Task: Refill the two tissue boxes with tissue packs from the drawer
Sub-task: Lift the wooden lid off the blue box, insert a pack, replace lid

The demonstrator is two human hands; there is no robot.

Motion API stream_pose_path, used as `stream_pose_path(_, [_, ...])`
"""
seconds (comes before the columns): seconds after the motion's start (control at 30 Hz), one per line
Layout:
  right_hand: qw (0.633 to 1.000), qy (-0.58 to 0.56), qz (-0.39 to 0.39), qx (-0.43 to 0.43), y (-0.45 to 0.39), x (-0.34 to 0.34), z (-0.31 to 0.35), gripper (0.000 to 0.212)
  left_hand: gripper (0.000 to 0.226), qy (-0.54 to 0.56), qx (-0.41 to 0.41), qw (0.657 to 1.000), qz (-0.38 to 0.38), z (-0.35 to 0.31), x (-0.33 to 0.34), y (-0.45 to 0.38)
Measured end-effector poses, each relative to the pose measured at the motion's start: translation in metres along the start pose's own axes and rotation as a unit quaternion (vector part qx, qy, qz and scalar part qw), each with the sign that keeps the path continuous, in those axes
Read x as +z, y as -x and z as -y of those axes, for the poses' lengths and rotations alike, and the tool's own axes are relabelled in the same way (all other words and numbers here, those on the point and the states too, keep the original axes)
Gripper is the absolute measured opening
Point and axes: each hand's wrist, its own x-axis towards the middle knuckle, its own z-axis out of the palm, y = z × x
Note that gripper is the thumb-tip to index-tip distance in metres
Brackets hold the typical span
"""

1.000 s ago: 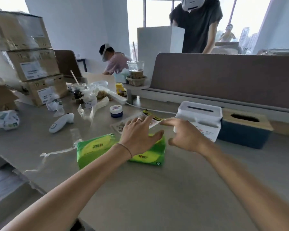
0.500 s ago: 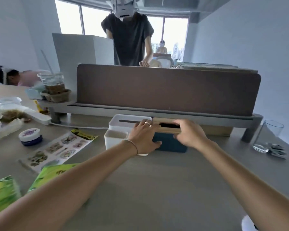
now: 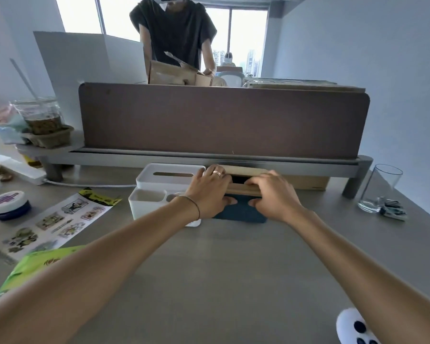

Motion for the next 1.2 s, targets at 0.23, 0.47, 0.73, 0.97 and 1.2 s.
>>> stream_pose_path(0.23, [0.999, -0.033, -0.02, 0.005, 0.06, -0.029, 0.02, 0.055, 0.044, 0.106, -0.007, 0.994, -0.024, -0.032, -0.042, 0.057])
stream_pose_path(0.47, [0.999, -0.05, -0.009, -0.02, 0.129, -0.042, 0.045, 0.058, 0.046, 0.173, -0.023, 0.984, -0.044, -0.057, -0.064, 0.143])
stream_pose_path(0.73, [0.998, -0.04, 0.023, -0.052, 0.166, -0.035, 0.068, 0.057, 0.049, 0.179, -0.033, 0.983, -0.039, -0.062, -0.057, 0.2])
stream_pose_path(0.97, [0.995, -0.068, 0.035, -0.071, 0.163, -0.03, 0.066, 0.043, 0.123, 0.444, -0.101, 0.89, 0.012, -0.048, -0.045, 0.208])
stream_pose_path(1.2, [0.995, -0.082, -0.003, -0.051, 0.138, -0.004, 0.1, 0.051, 0.149, 0.597, -0.112, 0.791, 0.079, -0.03, -0.013, 0.202])
